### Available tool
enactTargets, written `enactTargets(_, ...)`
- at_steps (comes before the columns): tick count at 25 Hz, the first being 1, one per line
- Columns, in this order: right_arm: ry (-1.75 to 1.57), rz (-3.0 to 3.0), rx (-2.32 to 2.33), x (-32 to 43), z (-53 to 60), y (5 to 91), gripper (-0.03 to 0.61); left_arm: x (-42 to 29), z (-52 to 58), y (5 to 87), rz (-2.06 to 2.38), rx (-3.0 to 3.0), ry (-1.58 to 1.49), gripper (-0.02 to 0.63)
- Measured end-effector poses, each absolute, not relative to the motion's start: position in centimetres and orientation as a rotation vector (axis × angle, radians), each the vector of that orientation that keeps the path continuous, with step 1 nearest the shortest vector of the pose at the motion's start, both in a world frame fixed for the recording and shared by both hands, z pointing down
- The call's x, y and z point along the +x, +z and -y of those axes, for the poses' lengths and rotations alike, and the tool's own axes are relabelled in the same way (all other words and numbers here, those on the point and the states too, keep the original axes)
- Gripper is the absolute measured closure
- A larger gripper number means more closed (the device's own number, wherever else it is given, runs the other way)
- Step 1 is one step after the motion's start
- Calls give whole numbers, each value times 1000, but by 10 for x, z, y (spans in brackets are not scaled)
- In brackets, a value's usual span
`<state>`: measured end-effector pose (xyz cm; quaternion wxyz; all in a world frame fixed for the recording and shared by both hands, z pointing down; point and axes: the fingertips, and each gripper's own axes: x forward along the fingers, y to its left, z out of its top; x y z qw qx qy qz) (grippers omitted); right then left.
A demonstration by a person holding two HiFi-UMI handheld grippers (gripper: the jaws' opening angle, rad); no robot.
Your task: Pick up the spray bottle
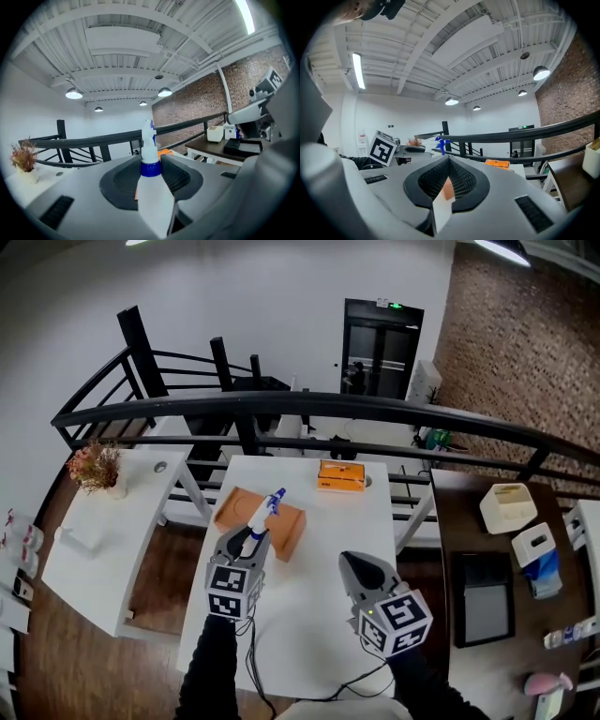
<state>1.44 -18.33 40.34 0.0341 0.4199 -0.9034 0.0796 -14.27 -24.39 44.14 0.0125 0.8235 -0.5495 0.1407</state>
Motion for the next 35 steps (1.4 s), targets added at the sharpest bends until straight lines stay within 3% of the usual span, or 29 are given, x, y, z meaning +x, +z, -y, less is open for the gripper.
enactTargets(13, 171, 2894, 1228, 10, 202, 382, 586, -106, 211, 398, 1538, 2594, 157, 463)
enactTargets(35, 188, 2932, 1219, 10, 204, 369, 589, -89, 199, 389, 1413, 2624, 144, 463)
